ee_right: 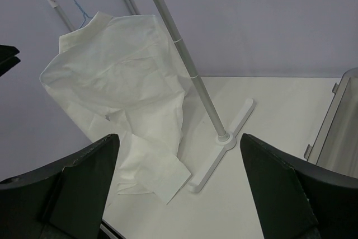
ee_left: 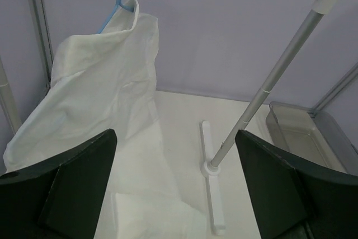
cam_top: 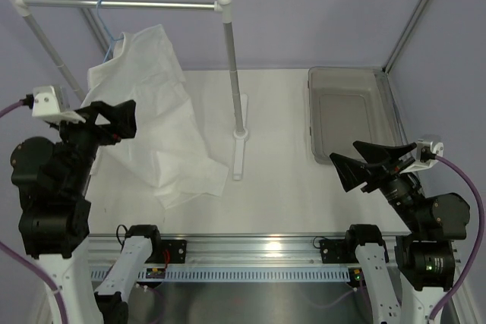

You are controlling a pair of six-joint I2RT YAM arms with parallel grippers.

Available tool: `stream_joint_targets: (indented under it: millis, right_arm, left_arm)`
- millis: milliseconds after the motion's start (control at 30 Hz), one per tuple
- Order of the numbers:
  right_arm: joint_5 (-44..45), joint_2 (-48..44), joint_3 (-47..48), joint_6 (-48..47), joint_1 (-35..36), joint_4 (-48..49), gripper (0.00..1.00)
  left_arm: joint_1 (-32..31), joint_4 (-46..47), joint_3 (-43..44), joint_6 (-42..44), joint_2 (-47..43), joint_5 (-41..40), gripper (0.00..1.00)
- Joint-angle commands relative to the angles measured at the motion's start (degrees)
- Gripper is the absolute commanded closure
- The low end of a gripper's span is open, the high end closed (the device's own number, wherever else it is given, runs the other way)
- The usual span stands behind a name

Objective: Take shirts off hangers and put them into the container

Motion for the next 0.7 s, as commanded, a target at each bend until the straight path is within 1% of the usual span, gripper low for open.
stream_joint_targets:
  millis: [0,67,167,200,267,300,333,400,500,667]
  right_arm:
    - [-3.64,1.22,-1.35,1.76,0.07,2.59,0.01]
    - [-4.17,0.87,-1.70,1.76,0.07,2.95,0.00]
    - [-4.62,0.78,-2.23,0.88,0.07,2.77,0.00]
    - [-4.88,0.70,-2.49,0.53,0.07,2.68,0.01]
    - [-4.88,0.70,-2.84,-0.17,0.07,2.60,0.01]
    - [-4.88,0.61,-3.02,0.00,0.07,2.94,0.00]
    - [-5.14,0.52,-3.54,0.43,0.07,3.30,0.01]
    - [-6.10,0.35,-4.25,1.23,0.07,4.61,0.01]
    - [-6.46,-0.01,-4.43,1.32,0.07,4.97,0.01]
    - [-6.90,-0.53,-5.04,1.67,0.07,5.14,0.01]
  left_arm:
    - [0.02,1.87,5.89,3.42,8.37,2.76,0.09]
    - [0.02,3.19,7.22,4.74,12.23,2.51,0.12]
    - [0.02,5.03,8.98,5.97,15.06,0.57,0.14]
    - [0.02,5.30,9.33,6.14,16.37,-0.21,0.19]
    - [0.02,5.13,10.91,6.50,18.05,-1.71,0.22]
    - [0.02,4.60,11.70,6.58,19.45,-3.28,0.26]
    - [0.10,3.47,12.93,6.59,19.90,-4.08,0.27]
    - [0.02,2.49,13.46,6.24,19.99,-7.75,0.28]
    - [0.02,2.75,11.89,6.58,18.33,-10.50,0.27]
    - [0.02,2.05,10.22,10.45,15.07,-14.45,0.26]
